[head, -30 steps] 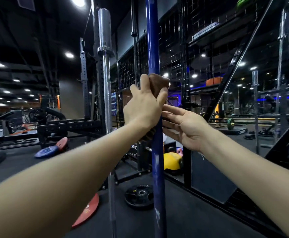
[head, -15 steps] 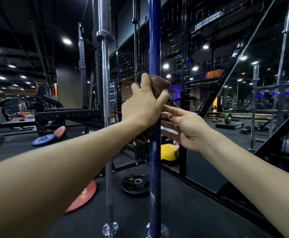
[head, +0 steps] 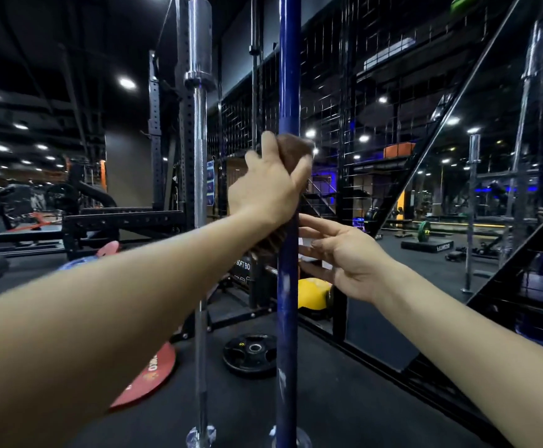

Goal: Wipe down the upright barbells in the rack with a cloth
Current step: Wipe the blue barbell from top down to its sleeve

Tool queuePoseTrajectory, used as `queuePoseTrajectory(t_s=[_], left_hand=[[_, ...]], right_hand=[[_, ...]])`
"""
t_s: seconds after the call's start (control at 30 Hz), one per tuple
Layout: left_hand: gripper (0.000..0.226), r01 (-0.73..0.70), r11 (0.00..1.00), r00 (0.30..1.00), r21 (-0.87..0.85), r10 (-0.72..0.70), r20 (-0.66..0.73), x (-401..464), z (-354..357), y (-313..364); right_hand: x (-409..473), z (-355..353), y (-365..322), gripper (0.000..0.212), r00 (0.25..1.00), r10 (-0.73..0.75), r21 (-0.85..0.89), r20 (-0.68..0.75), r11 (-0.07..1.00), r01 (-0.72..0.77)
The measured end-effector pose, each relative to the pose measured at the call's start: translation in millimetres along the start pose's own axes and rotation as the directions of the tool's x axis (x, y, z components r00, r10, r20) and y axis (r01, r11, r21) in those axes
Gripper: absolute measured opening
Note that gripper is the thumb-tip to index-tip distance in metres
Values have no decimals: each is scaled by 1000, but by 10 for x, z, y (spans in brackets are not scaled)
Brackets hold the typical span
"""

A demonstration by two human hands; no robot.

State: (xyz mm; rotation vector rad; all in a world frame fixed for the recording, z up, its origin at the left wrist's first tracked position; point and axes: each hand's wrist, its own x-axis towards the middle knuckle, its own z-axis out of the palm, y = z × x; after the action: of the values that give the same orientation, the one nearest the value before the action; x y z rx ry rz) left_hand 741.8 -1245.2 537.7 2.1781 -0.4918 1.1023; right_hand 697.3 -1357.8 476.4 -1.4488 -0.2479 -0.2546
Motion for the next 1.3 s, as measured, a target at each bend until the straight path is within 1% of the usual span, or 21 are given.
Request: queuePoseTrajectory(t_s=[0.07, 0.13, 0.17, 0.23, 0.3, 0.33, 0.4, 0.43, 0.5, 0.57, 0.6, 0.67, 0.73, 0.8, 0.9, 0.97, 1.03, 1.13, 1.23, 1.3], left_hand=[[57, -3, 1000, 999, -10, 2, -41, 12, 11, 0], [53, 6, 999, 999, -41, -7, -38, -187, 107, -120], [52, 21, 999, 1000, -38, -22, -17, -355, 179, -193], [50, 61, 998, 996, -31, -59, 70, -694, 281, -298], [51, 98, 995, 983, -10, -95, 154, -874, 304, -337], [52, 94, 995, 980, 22, -96, 172, -897, 292, -350], [53, 37, 997, 987, 71, -48, 151, -789, 224, -333], [54, 11, 998, 992, 69, -19, 123, -660, 169, -287], [57, 19, 1000, 997, 20, -20, 78, -281, 46, -142], [58, 45, 998, 998, -33, -43, 38, 70, -74, 42], [58, 46, 999, 999, -20, -45, 12, 163, -96, 97], [56, 29, 1000, 999, 3, -29, -28, 160, -53, 77], [51, 11, 1000, 999, -30, -12, -38, -64, 59, -45], [48, 27, 999, 1000, -41, -26, 11, -382, 182, -173], [49, 74, 997, 986, 13, -75, 146, -698, 224, -267], [50, 32, 999, 987, 44, -39, 159, -635, 168, -286], [51, 0, 1000, 992, 31, -4, 127, -420, 90, -232], [52, 33, 998, 998, -49, -30, 52, -99, 15, -84], [48, 24, 996, 1000, -83, -24, -4, -53, 55, -45], [46, 28, 993, 1000, -113, -29, -3, -199, 118, -110]], right_hand=[[9, -7, 10, 51, 1000, -8, -6, 16, 1000, 8], [29, -7, 70, 44, 999, -31, 10, 14, 999, 30], [41, -8, 106, 39, 999, -40, 14, -2, 999, 40], [52, 10, 168, 30, 997, -56, 20, -50, 998, 57], [54, 45, 197, 26, 992, -54, 46, -115, 997, 60], [47, 68, 201, 25, 989, -44, 55, -140, 997, 53], [31, 101, 178, 20, 987, -28, 59, -159, 998, 37], [24, 110, 161, 17, 987, -21, 66, -161, 997, 32], [-1, 118, 125, 13, 989, -13, 81, -149, 996, 25], [2, 93, 116, 13, 992, -16, 75, -122, 997, 26], [3, 78, 123, 14, 994, -20, 62, -106, 998, 27], [19, 60, 165, 17, 995, -24, 46, -95, 999, 28], [51, 47, 217, 18, 994, -32, 59, -105, 998, 38], [68, 49, 233, 17, 992, -35, 67, -120, 997, 43], [35, 65, 195, 17, 989, -32, 53, -145, 998, 40], [4, 69, 150, 17, 992, -34, 22, -124, 999, 37], [-25, 70, 90, 18, 996, -26, -34, -88, 999, 23], [-21, 50, 42, 17, 997, -30, -92, -73, 995, 23], [-4, 29, 88, 22, 997, -49, -83, -58, 996, 45], [3, 25, 148, 24, 996, -65, -56, -58, 997, 62]])
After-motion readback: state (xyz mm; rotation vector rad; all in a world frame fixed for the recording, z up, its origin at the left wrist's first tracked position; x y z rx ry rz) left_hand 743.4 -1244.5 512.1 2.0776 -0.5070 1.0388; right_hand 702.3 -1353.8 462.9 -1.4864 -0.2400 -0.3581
